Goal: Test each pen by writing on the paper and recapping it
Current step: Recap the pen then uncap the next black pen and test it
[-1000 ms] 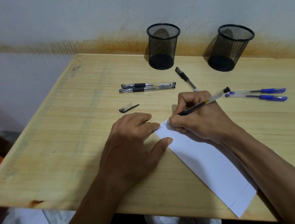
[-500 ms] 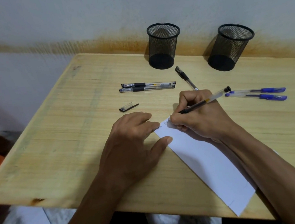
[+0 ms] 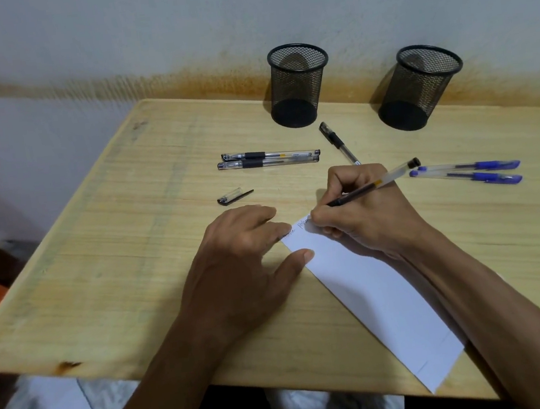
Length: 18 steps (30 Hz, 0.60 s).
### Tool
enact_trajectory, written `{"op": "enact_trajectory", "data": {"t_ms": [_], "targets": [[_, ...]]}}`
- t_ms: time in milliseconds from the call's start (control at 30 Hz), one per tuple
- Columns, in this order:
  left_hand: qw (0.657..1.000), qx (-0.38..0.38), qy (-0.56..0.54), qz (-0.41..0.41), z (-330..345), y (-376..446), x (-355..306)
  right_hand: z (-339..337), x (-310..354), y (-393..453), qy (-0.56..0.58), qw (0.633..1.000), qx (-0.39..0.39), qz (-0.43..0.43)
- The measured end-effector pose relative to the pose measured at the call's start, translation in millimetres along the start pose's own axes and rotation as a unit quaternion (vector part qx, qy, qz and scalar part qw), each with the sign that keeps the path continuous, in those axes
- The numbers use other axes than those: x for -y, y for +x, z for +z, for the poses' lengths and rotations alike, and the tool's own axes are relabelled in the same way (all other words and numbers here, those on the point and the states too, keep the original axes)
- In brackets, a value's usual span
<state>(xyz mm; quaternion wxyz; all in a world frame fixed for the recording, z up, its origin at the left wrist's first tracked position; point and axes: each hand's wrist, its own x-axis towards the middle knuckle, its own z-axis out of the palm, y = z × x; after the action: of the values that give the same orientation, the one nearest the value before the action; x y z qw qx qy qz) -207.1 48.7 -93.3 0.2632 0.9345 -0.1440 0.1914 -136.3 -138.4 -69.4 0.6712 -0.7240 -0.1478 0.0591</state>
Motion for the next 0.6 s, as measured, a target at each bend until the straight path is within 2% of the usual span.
{"op": "enact_trajectory", "data": {"t_ms": [467, 600], "targets": [[1.000, 0.004, 0.011, 0.004, 1.9, -2.2, -1.7, 1.6, 7.8, -4.0, -0.033, 0.999, -0.021, 0.006], [1.000, -0.004, 0.013, -0.002, 3.4, -6.9, -2.4, -3.8, 8.5, -4.2, -0.018, 0.998, -0.050, 0.028]]}}
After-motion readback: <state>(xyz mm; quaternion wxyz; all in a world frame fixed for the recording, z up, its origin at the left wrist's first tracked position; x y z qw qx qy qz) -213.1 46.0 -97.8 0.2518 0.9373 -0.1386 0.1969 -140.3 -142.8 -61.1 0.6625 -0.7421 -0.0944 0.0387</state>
